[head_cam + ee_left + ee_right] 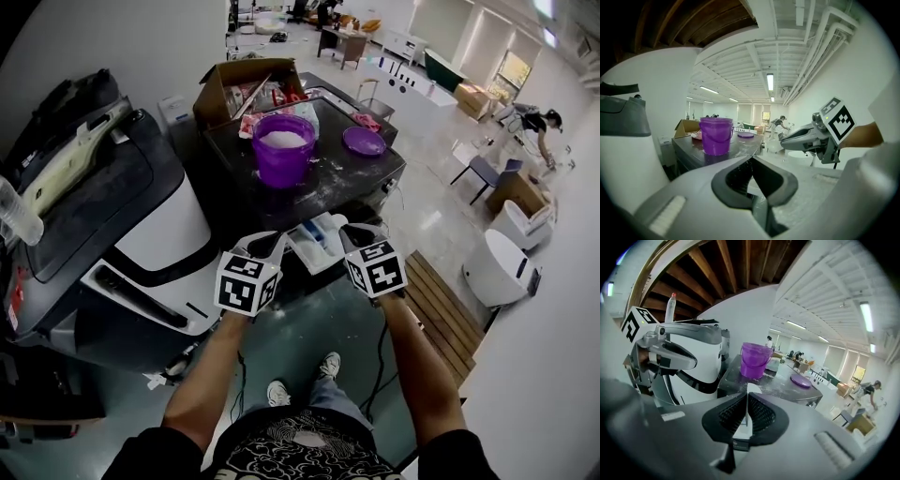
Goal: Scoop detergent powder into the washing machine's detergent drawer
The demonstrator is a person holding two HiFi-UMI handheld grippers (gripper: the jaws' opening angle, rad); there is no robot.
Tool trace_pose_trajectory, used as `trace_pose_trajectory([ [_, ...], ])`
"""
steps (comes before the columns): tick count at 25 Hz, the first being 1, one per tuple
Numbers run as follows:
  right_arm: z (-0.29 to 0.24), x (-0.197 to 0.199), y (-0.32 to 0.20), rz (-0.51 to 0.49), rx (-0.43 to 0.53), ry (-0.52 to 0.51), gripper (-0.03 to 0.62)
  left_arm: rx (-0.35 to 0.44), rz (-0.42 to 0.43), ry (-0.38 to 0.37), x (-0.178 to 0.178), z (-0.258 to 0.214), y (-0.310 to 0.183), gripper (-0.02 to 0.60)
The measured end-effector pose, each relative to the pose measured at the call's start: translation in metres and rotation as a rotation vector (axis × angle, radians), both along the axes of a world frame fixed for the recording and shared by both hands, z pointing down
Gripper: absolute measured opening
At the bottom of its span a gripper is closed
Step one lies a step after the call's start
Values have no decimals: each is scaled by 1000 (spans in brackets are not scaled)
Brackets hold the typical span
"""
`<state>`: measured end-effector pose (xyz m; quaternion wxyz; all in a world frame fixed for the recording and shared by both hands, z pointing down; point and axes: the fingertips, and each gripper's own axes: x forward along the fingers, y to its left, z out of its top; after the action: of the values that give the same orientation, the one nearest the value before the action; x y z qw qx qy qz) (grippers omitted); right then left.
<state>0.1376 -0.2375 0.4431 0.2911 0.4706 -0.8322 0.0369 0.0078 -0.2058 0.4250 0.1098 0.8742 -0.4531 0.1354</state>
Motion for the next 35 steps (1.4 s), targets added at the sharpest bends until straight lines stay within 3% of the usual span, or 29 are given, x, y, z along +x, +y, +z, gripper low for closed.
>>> trace_pose_trajectory([
  [8,-26,15,7,72,22,-131,31,22,7,-12,7,-19,-3,0],
  [21,-64,32,10,43,50,-271,31,38,-100,-58,12,-38,-6,0],
  [35,-69,49,15,0,55,-326,32,60,-213,-86,13,-53,6,0],
])
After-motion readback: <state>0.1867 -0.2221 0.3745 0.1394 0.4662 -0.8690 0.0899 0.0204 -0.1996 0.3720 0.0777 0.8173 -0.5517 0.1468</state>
